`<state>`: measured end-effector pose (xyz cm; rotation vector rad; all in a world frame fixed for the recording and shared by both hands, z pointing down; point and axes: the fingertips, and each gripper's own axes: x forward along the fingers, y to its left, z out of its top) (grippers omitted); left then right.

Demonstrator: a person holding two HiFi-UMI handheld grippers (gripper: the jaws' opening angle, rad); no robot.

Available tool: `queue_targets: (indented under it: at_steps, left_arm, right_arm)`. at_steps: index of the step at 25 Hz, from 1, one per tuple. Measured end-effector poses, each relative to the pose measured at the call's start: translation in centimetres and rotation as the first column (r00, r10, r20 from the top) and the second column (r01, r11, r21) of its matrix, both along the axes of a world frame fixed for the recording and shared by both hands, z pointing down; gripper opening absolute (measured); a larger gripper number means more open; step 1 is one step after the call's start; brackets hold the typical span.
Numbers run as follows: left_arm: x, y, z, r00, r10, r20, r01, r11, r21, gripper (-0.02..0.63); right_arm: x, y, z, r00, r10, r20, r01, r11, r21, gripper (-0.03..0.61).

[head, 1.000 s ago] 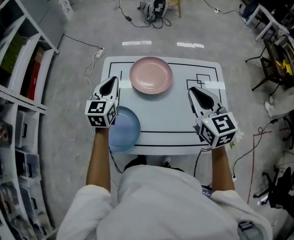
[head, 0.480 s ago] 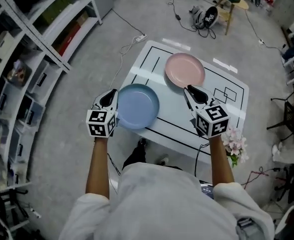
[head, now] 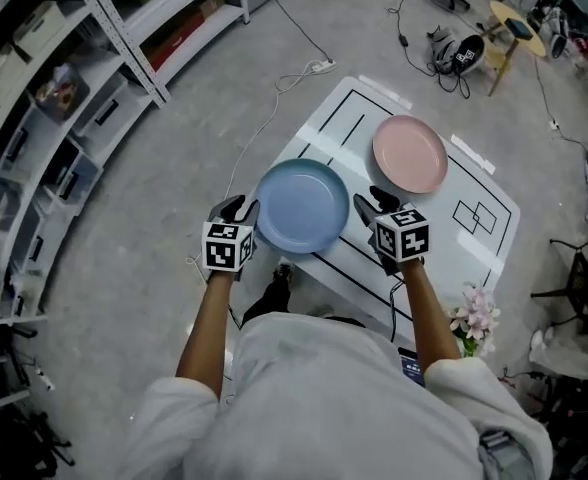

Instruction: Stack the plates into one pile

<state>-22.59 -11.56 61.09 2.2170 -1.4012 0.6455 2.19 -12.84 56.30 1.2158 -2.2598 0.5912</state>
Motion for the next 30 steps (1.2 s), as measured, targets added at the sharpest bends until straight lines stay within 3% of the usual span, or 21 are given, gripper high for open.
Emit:
queue_targets:
  at_steps: [8,14,19,22,26,30]
  left_arm:
    - [-0.1,0.6,4.9,0.998,-0.009,-0.062,0.000,0.989,-0.145,0.159]
    - [-0.3,-0.1,7.4,0.991,-0.039,-0.128,0.010,0.975,-0.222,0.163]
    - [0.4,-0.2,8.0,0.989,-0.022,-0.150,-0.012,0.975,-0.221,0.131]
    - [-0.1,-0.8,8.1,0.990,-0.013,-0.141,-0.018,0.976,-0.218,0.124]
    - [0.5,-2.3,7.2,0.994,0.065,-0.084,-0.080,0.978,-0.193,0.122]
    - [2.6,-5.6,4.8,0.987,0.122,-0.108,-0.137,0.980,-0.142,0.112]
  right_arm:
    - [-1.5,-0.4,9.5,0.998,0.011,-0.064,-0.025,0.976,-0.216,0.193]
    - [-3.4,-0.4,13.1,0.999,0.012,-0.033,-0.022,0.948,-0.317,0.179]
    - [-3.4,0.4,13.1,0.994,0.032,-0.108,-0.063,0.953,-0.298,0.145]
    - [-3.8,0.2,13.2,0.995,0.051,-0.091,-0.077,0.949,-0.306,0.138]
    - [-3.3,0.1,12.9,0.993,0.085,-0.078,-0.105,0.948,-0.299,0.137]
    - [-1.3,-1.2,10.4,0.982,0.174,-0.076,-0.188,0.948,-0.258,0.138]
